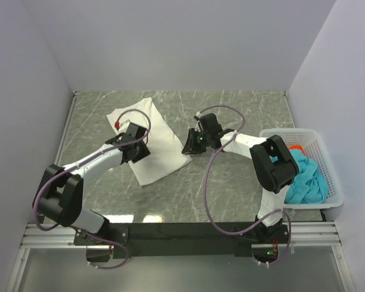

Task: Fold and stack the t-shirts
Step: Fold the tshirt

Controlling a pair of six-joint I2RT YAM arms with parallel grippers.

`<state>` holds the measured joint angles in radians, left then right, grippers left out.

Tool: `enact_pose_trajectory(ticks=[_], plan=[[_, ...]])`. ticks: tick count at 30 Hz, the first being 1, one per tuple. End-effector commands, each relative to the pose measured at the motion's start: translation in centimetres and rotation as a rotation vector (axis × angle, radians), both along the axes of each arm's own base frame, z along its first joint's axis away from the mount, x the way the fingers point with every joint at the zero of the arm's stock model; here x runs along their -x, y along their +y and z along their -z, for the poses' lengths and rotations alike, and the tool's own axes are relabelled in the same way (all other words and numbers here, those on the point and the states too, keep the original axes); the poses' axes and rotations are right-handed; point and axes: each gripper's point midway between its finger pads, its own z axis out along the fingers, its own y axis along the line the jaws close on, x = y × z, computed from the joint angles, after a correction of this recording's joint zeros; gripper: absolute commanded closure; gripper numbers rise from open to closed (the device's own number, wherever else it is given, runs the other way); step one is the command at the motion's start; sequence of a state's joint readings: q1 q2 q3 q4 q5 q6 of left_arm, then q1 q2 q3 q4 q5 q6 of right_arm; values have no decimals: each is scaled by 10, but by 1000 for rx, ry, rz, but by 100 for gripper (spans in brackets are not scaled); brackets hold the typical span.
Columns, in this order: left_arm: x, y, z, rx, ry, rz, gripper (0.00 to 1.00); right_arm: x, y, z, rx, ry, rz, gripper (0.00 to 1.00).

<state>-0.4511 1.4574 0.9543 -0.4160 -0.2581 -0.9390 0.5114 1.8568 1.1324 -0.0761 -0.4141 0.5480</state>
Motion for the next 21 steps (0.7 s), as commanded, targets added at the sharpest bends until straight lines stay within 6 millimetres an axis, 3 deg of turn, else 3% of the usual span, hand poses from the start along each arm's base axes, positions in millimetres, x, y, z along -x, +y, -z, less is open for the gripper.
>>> enact_pose_trajectory(ticks=[1, 6, 10, 13, 18, 20, 21], plan=[[26, 8, 40, 12, 99, -43, 59, 3, -9, 19, 47, 47, 3, 71], [42, 27, 73, -33, 169, -87, 60, 35, -24, 49, 98, 184, 21, 70], [41, 43, 90, -56, 211, -103, 63, 65, -39, 57, 136, 254, 56, 71], [27, 55, 90, -81, 206, -98, 64, 84, -47, 57, 125, 292, 90, 73], [-10, 53, 58, -120, 134, -37, 58, 97, -34, 46, 45, 292, 78, 73], [-11, 48, 36, -88, 86, -22, 53, 91, -23, 23, -16, 233, 45, 73], [-2, 45, 32, -67, 91, -14, 51, 88, -19, 13, -39, 202, 34, 73]])
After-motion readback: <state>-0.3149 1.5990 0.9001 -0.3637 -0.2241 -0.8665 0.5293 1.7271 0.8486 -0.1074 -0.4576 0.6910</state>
